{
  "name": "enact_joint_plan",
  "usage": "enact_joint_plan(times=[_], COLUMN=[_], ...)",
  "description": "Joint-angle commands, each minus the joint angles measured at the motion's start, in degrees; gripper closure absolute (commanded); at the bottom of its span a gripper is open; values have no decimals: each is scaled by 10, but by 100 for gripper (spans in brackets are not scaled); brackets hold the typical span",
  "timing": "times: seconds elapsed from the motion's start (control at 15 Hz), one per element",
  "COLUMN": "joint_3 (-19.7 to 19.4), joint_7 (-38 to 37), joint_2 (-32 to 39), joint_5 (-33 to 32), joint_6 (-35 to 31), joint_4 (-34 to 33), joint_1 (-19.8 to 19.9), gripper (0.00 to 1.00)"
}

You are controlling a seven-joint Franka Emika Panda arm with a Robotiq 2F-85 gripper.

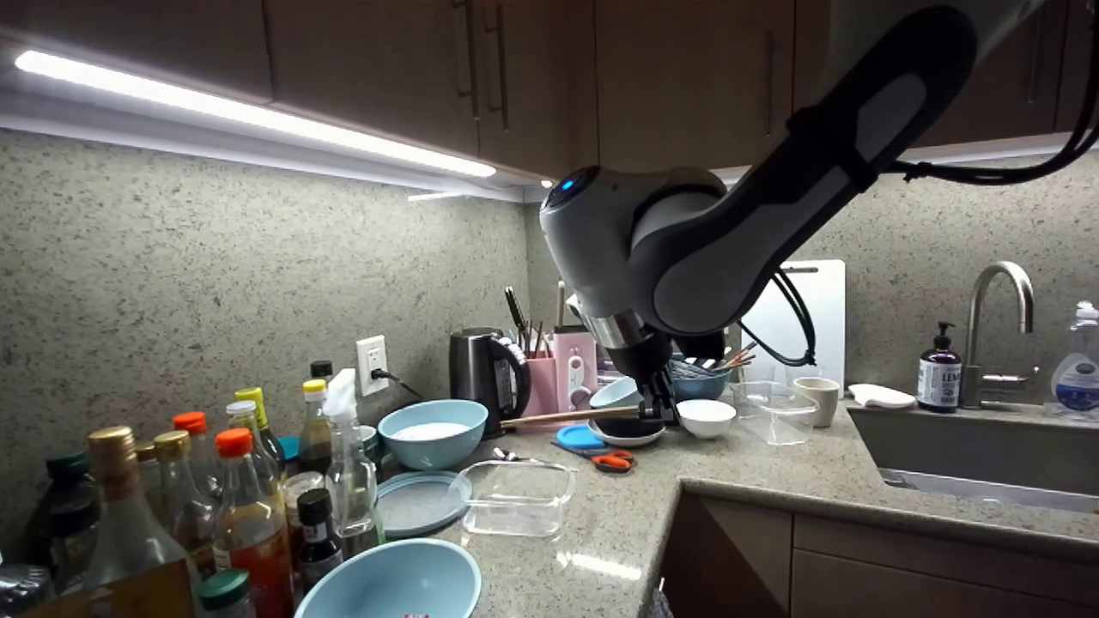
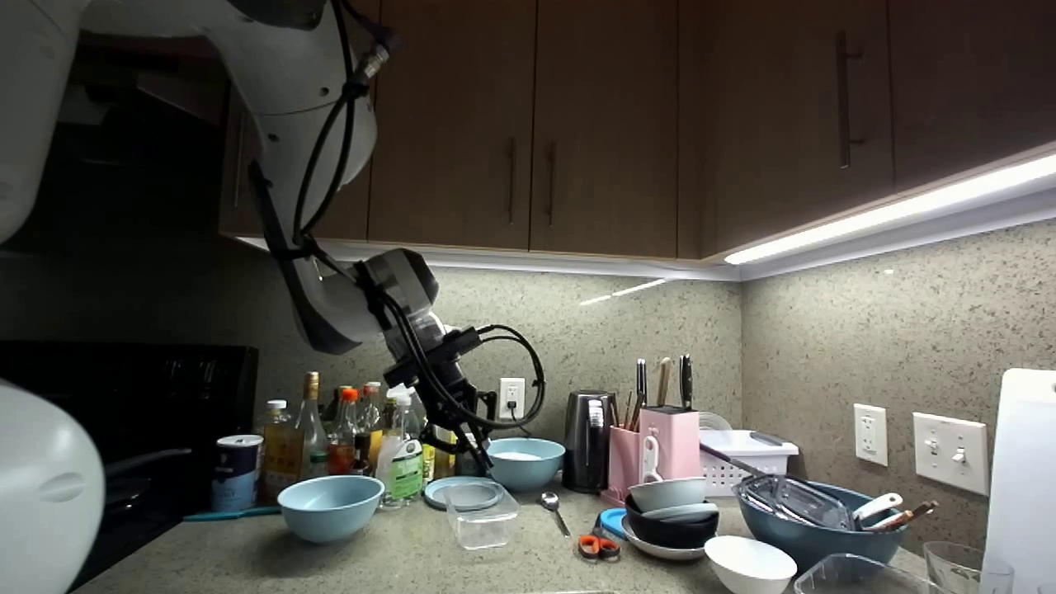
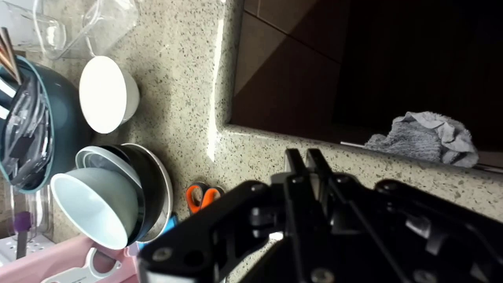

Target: Pick the chopsticks and put them in the blue bowl

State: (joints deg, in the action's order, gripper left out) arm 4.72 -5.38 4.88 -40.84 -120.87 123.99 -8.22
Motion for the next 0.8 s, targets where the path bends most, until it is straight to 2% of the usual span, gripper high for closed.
enact_joint_plan(times=[0.0,0.2,0.73], joint_3=[2,0,-16], joint_7=[3,14,45], joint_2=[0,13,130], joint_5=[3,5,9], joint_6=[-11,-17,-9], joint_4=[3,-5,-119], joint_1=[9,12,17], gripper=[93,94,94])
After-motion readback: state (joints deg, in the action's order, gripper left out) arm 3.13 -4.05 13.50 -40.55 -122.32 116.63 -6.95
